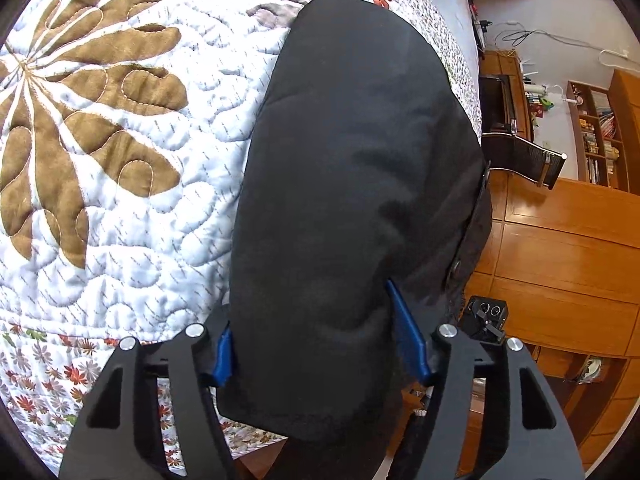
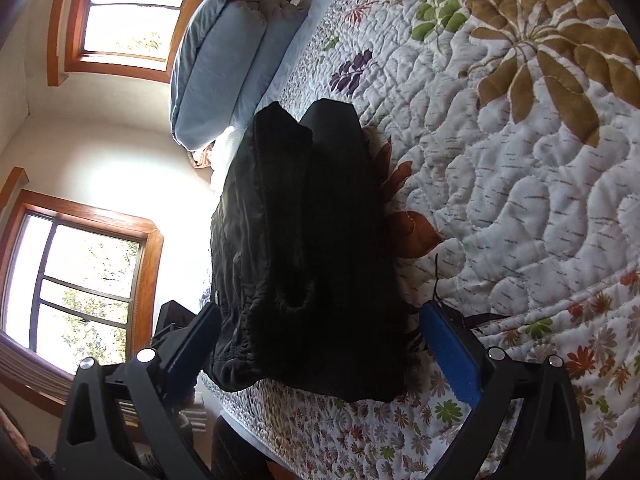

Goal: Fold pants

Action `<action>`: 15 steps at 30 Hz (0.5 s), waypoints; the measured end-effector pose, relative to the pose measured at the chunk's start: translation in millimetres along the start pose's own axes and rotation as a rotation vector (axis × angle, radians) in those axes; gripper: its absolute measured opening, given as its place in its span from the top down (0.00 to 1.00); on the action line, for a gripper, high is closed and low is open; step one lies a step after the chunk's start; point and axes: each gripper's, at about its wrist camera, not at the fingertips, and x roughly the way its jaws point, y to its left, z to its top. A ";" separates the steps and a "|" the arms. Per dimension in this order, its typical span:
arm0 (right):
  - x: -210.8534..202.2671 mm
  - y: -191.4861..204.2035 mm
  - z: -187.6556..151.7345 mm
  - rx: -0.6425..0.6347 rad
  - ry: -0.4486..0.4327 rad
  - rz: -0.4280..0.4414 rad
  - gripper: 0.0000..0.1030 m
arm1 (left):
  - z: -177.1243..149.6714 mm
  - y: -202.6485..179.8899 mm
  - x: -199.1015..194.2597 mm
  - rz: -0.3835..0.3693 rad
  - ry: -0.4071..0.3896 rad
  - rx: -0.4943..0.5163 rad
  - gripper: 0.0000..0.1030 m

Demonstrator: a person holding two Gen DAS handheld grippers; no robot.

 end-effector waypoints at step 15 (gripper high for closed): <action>44.7 35.0 -1.8 -0.198 0.101 -0.126 0.04 | 1.5 -21.8 18.3 0.095 -0.043 0.047 0.15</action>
